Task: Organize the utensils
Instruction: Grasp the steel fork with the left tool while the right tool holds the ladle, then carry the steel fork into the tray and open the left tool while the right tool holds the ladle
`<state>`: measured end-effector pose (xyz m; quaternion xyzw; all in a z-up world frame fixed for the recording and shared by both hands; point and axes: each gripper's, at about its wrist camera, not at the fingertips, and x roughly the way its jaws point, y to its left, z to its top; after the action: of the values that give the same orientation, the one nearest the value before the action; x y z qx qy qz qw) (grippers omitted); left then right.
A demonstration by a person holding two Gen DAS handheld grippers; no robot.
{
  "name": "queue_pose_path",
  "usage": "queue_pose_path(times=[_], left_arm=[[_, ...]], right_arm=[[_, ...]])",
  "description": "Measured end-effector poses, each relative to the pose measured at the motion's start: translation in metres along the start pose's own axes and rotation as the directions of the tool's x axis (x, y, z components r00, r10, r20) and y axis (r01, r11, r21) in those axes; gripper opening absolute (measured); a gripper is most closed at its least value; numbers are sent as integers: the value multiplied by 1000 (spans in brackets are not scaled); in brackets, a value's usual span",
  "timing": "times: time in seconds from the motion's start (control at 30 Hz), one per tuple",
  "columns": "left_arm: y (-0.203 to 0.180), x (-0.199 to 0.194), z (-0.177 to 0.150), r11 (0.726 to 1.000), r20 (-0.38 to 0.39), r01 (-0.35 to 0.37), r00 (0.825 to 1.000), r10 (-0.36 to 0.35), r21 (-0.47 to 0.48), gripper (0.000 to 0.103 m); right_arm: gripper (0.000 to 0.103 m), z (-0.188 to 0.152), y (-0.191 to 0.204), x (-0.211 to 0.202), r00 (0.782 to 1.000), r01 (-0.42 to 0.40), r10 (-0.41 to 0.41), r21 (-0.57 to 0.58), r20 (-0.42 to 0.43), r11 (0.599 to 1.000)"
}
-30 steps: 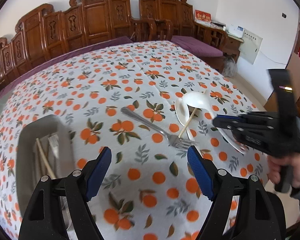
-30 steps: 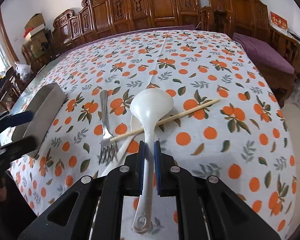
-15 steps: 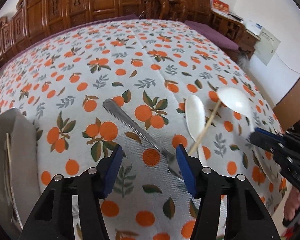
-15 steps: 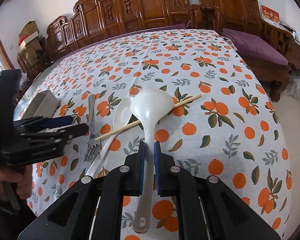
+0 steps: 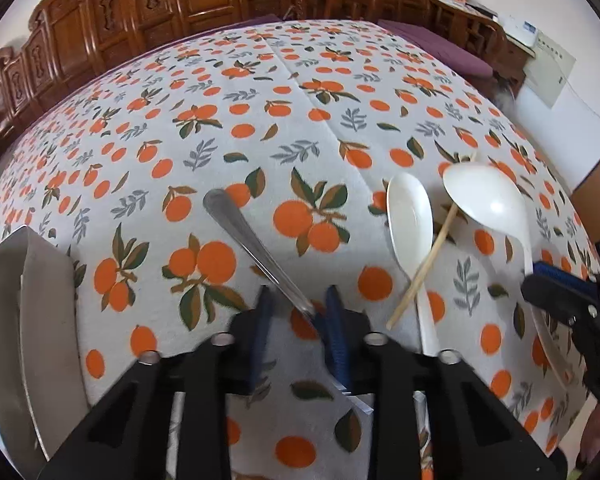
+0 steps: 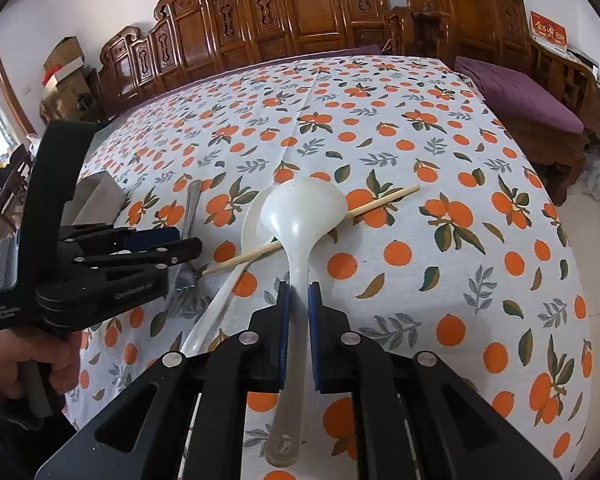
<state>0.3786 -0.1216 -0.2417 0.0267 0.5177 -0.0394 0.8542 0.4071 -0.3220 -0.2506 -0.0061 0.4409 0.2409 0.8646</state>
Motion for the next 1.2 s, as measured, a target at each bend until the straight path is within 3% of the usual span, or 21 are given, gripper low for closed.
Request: queue_pose_path(times=[0.17, 0.47, 1.2], left_arm=[[13, -5, -6, 1000, -46, 4, 999, -4, 13, 6], [37, -21, -26, 1000, -74, 17, 997, -16, 17, 6], [51, -139, -36, 993, 75, 103, 991, -108, 57, 6]], right_arm=[[11, -1, 8, 2, 1000, -12, 12, -9, -7, 1000], [11, -3, 20, 0, 999, -46, 46, -13, -14, 999], [11, 28, 73, -54, 998, -54, 55, -75, 12, 996]])
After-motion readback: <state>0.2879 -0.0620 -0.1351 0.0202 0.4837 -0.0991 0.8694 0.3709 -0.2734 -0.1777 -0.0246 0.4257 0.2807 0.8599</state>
